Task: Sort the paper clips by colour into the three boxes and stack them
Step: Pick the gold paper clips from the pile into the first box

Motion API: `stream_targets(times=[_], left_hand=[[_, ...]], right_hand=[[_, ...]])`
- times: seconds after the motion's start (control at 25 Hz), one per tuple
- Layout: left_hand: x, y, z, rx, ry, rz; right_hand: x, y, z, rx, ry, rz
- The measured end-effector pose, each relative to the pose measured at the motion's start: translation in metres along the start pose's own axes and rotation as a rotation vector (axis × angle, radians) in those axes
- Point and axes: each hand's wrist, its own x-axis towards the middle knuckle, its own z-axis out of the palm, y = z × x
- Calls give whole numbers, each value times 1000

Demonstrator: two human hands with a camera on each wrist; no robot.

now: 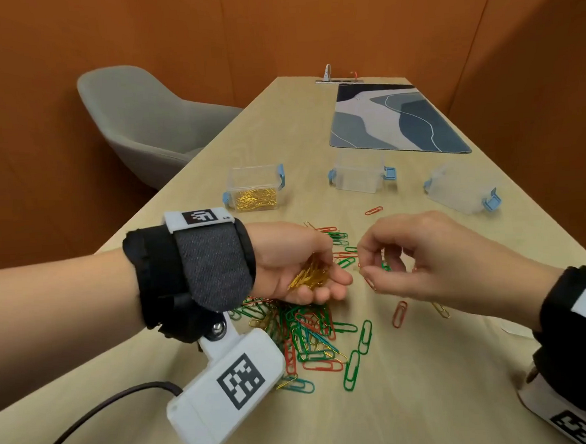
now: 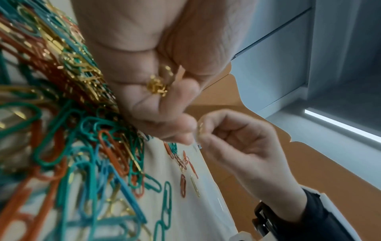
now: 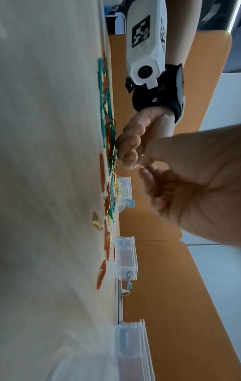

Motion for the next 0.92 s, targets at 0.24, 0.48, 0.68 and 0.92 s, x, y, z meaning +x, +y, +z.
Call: stream_targets(times=[0.24, 0.48, 0.68, 0.92], left_hand=[[2, 8, 6, 30, -156, -32], [-1, 35, -67, 550, 477, -22], [15, 55, -105, 219, 872, 259], [10, 44, -107, 294, 915, 459]], right_hand=[[-1, -5, -3, 41, 153, -6], [-5, 6, -3, -200, -10, 404], [-3, -6, -6, -243, -179, 630], [-7, -6, -10, -267, -363, 664]])
